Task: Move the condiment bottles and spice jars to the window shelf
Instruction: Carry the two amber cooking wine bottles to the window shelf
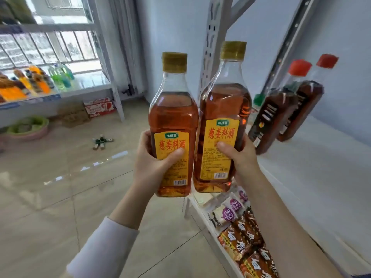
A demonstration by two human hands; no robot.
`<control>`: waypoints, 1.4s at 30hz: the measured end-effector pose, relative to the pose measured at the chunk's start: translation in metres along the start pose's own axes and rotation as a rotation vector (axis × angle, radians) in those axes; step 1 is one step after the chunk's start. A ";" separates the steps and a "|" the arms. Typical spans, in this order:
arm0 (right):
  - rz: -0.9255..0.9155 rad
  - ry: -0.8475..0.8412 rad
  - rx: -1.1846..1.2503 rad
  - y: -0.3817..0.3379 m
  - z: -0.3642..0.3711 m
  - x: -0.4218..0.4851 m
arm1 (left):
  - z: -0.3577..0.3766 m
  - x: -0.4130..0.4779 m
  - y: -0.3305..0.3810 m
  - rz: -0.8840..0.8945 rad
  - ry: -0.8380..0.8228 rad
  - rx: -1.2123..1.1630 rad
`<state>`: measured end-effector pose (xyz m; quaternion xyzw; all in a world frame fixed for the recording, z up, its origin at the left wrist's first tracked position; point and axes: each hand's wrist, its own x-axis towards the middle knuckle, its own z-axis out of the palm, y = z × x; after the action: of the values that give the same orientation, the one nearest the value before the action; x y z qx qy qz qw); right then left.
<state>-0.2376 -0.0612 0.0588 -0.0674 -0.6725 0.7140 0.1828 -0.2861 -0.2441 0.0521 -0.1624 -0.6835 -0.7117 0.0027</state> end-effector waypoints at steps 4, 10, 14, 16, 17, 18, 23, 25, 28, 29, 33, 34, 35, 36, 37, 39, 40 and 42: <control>0.032 -0.111 0.031 0.022 0.091 0.031 | -0.084 0.025 -0.015 -0.043 0.067 0.023; 0.077 -0.221 0.022 0.060 0.214 0.076 | -0.193 0.068 -0.041 -0.143 0.209 0.056; 0.146 -0.263 -0.015 0.088 0.275 0.107 | -0.245 0.094 -0.062 -0.236 0.278 0.060; 0.190 -0.284 -0.021 0.101 0.299 0.126 | -0.265 0.110 -0.075 -0.275 0.310 0.060; 0.210 -0.300 -0.022 0.107 0.310 0.137 | -0.274 0.120 -0.081 -0.294 0.326 0.059; 0.229 -0.314 -0.025 0.112 0.321 0.148 | -0.283 0.130 -0.088 -0.311 0.340 0.057; 0.256 -0.355 -0.047 0.138 0.367 0.229 | -0.317 0.211 -0.121 -0.342 0.374 0.069; 0.234 -0.362 -0.059 0.144 0.385 0.273 | -0.329 0.256 -0.129 -0.327 0.396 0.077; 0.227 -0.366 -0.070 0.150 0.409 0.343 | -0.342 0.325 -0.135 -0.312 0.410 0.087; 0.236 -0.369 -0.075 0.152 0.417 0.365 | -0.346 0.347 -0.136 -0.309 0.415 0.087; 0.238 -0.376 -0.063 0.157 0.454 0.444 | -0.370 0.424 -0.143 -0.289 0.440 0.106; 0.241 -0.379 -0.067 0.160 0.464 0.461 | -0.377 0.441 -0.146 -0.287 0.448 0.105; 0.247 -0.384 -0.070 0.163 0.473 0.477 | -0.384 0.457 -0.149 -0.288 0.459 0.104; 0.250 -0.392 -0.072 0.166 0.483 0.494 | -0.391 0.474 -0.154 -0.292 0.471 0.103; 0.249 -0.403 -0.072 0.169 0.494 0.511 | -0.400 0.492 -0.158 -0.295 0.481 0.100; 0.237 -0.418 -0.065 0.178 0.518 0.546 | -0.419 0.528 -0.169 -0.293 0.496 0.088; 0.231 -0.422 -0.063 0.183 0.530 0.564 | -0.429 0.547 -0.175 -0.289 0.501 0.085; 0.217 -0.417 -0.072 0.192 0.556 0.600 | -0.452 0.584 -0.185 -0.285 0.508 0.100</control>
<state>-1.0149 -0.3755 0.0075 0.0029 -0.7095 0.7035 -0.0404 -0.9842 -0.5444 0.0039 0.1186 -0.7111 -0.6882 0.0816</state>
